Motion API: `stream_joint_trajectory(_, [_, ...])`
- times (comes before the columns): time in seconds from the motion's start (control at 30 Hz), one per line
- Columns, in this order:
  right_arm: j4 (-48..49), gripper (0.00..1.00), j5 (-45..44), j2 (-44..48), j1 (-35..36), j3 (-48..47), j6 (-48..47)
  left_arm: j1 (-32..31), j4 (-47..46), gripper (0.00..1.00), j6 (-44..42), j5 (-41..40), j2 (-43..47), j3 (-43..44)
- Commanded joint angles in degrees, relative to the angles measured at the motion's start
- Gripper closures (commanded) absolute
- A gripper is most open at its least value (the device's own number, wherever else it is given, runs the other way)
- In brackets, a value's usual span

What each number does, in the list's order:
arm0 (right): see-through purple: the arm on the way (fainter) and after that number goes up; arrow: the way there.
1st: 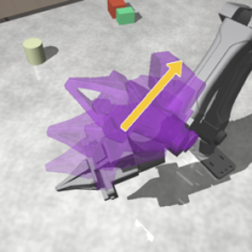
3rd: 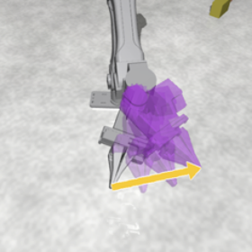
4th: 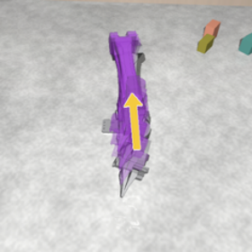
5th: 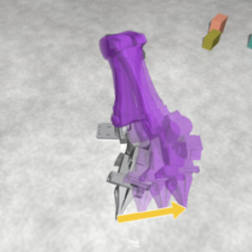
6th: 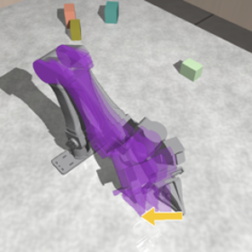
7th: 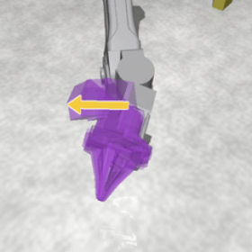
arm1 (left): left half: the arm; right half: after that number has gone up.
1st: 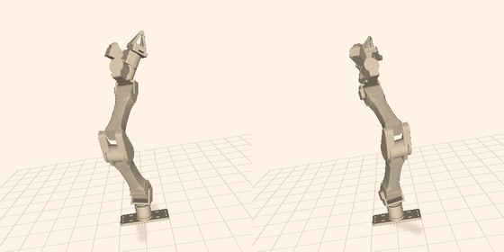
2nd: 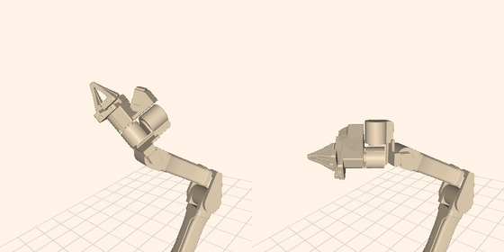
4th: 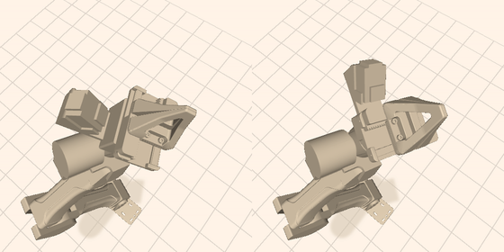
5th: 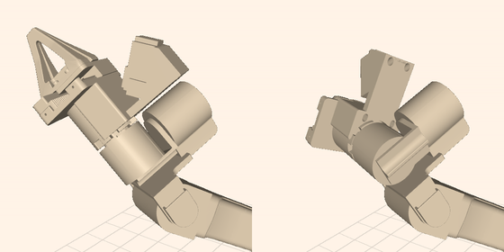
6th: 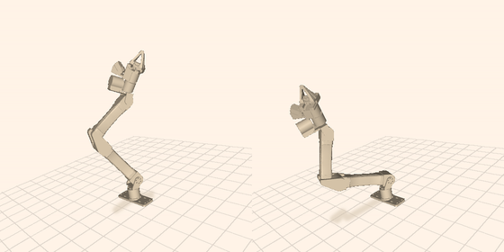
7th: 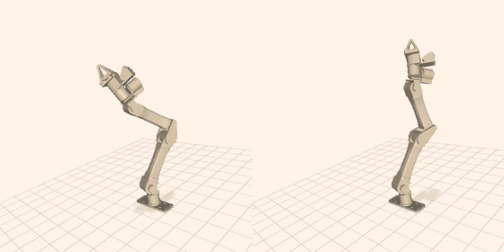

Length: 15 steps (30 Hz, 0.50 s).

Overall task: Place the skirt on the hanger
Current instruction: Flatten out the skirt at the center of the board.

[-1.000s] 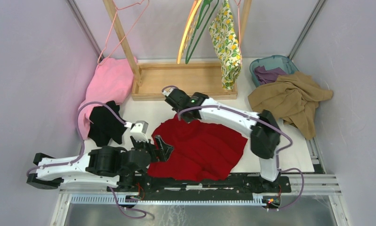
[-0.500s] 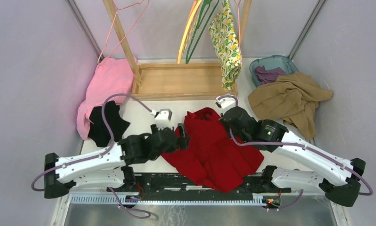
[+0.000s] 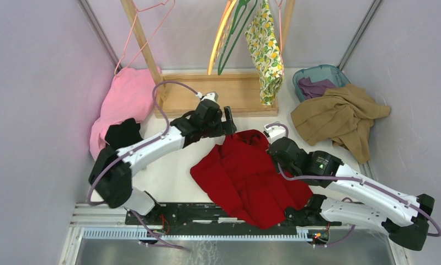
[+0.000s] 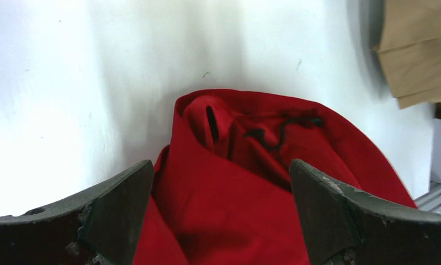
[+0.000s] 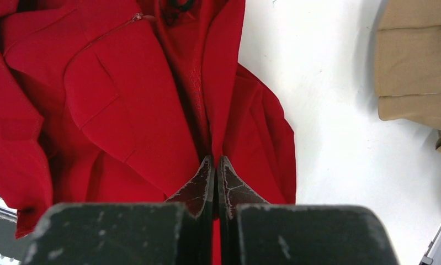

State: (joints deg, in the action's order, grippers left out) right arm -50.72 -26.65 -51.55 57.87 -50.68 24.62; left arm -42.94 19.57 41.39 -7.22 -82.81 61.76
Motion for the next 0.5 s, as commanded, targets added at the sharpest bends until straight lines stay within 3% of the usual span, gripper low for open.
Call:
stream_joint_trajectory(0.0, [1.47,0.99,0.47,0.53,0.1,-0.03,1.53,2.07,-4.53,0.01,-3.28,8.98,-8.35,3.22])
stream_joint_trajectory(0.13, [2.16,0.99,0.94,1.49,0.09,1.29,1.85,2.2,-5.65,0.01,-2.98,12.17,-12.74,4.34])
stream_joint_trajectory(0.33, [2.53,0.99,1.27,1.81,0.09,1.73,1.91,2.07,-6.26,0.01,-2.46,12.72,-11.59,1.65])
stream_joint_trajectory(0.4, [2.73,0.99,1.3,1.6,0.05,1.76,1.83,2.07,-6.36,0.06,-2.54,12.71,-10.74,0.75])
stream_joint_trajectory(0.47, [2.79,0.99,1.34,1.46,0.06,1.85,1.75,2.09,-6.68,0.26,-2.54,13.16,-10.04,-0.07])
